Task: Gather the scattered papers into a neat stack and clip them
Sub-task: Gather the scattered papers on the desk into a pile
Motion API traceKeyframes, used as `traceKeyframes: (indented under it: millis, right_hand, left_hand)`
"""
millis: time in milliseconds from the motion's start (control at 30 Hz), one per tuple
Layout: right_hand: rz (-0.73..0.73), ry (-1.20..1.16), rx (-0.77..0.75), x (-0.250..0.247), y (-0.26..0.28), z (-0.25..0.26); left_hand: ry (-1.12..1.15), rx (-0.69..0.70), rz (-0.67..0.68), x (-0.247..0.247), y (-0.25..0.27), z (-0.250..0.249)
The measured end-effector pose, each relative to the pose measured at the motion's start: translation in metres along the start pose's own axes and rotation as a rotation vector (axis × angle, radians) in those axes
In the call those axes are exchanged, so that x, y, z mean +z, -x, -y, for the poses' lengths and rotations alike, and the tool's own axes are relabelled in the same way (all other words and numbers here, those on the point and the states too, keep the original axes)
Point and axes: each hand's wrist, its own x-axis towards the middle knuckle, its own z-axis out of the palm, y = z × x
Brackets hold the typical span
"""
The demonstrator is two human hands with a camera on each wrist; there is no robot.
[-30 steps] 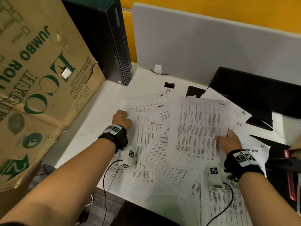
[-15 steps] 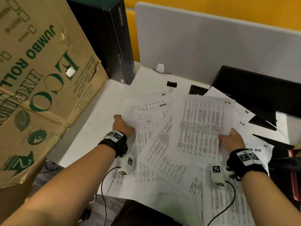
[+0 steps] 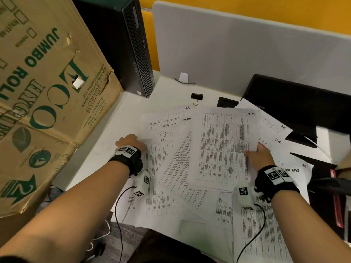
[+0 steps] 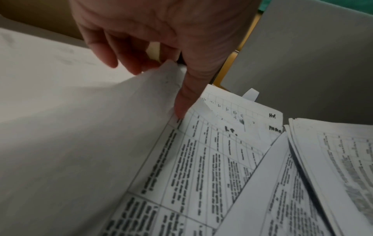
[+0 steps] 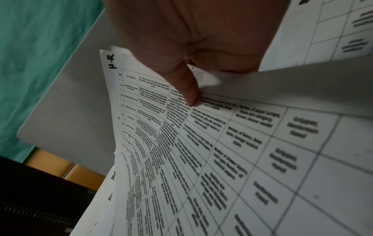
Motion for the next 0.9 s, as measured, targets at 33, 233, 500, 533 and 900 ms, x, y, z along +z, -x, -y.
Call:
traceKeyframes:
  millis: [33,233,500,533,900]
  right_hand:
    - [0.004,0.008,-0.002,0.001,-0.001,0.000]
    - [0.019,0.015,-0.010,0.010,0.001,0.006]
    - [0.059,0.076,0.006,0.012,0.003,0.008]
    - [0.059,0.089,0.006,0.009,0.005,0.009]
    - [-0.056,-0.005,0.022,-0.039,0.000,0.010]
  left_hand:
    - [0.019,0.022,-0.007,-0.001,0.000,-0.003]
    - [0.229,0.211,-0.054,-0.020,0.021,-0.031]
    - [0.310,0.757,-0.222,-0.096,0.088,-0.098]
    - [0.338,0.816,-0.248,-0.106,0.095,-0.104]
    - [0.911,1.128,0.024,-0.181,0.145,-0.131]
